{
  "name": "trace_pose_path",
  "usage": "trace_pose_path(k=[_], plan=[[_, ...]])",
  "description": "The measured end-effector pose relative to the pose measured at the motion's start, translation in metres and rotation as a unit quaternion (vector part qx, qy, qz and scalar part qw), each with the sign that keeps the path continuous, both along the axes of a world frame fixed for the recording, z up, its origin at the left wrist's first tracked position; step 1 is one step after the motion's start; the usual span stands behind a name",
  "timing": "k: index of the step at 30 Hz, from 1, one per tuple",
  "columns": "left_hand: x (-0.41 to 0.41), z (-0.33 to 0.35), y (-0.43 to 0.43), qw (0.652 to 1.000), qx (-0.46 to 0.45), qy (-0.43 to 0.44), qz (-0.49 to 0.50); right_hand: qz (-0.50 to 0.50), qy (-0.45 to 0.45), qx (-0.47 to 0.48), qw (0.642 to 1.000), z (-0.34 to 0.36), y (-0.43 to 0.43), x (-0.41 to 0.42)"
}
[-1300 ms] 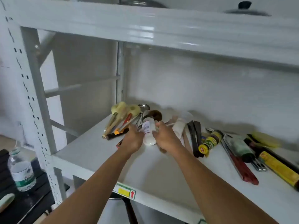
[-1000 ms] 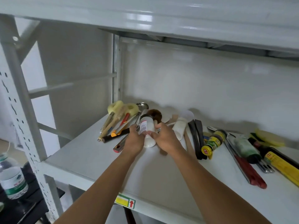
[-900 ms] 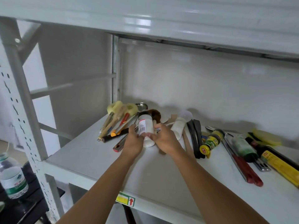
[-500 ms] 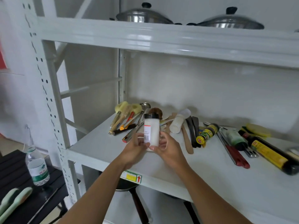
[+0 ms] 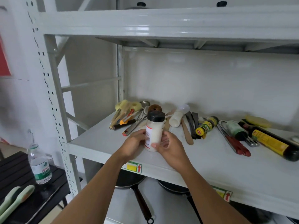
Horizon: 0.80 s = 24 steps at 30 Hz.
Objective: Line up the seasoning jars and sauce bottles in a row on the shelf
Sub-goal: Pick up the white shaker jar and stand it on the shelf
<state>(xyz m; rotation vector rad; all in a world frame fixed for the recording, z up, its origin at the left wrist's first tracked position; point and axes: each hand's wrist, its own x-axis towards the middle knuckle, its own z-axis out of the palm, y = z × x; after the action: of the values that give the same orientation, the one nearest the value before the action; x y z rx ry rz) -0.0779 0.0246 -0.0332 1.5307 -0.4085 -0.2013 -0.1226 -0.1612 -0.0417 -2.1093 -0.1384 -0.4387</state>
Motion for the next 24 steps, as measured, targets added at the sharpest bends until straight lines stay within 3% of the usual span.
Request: trace_pose_path(k=[10, 19, 24], plan=[[-0.0011, -0.0010, -0.0026, 0.991, 0.111, -0.034, 0.059, 0.016, 0.003, 0.078, 0.997, 0.0029, 0.0003, -0.0014], [-0.0004, -0.0017, -0.0016, 0.994, 0.049, -0.004, 0.098, 0.061, 0.006, 0.098, 0.993, 0.0017, -0.0012, -0.0043], [0.0010, -0.0037, -0.0018, 0.996, 0.030, -0.023, 0.080, 0.046, 0.010, 0.042, 0.998, 0.0017, 0.0029, -0.0043]])
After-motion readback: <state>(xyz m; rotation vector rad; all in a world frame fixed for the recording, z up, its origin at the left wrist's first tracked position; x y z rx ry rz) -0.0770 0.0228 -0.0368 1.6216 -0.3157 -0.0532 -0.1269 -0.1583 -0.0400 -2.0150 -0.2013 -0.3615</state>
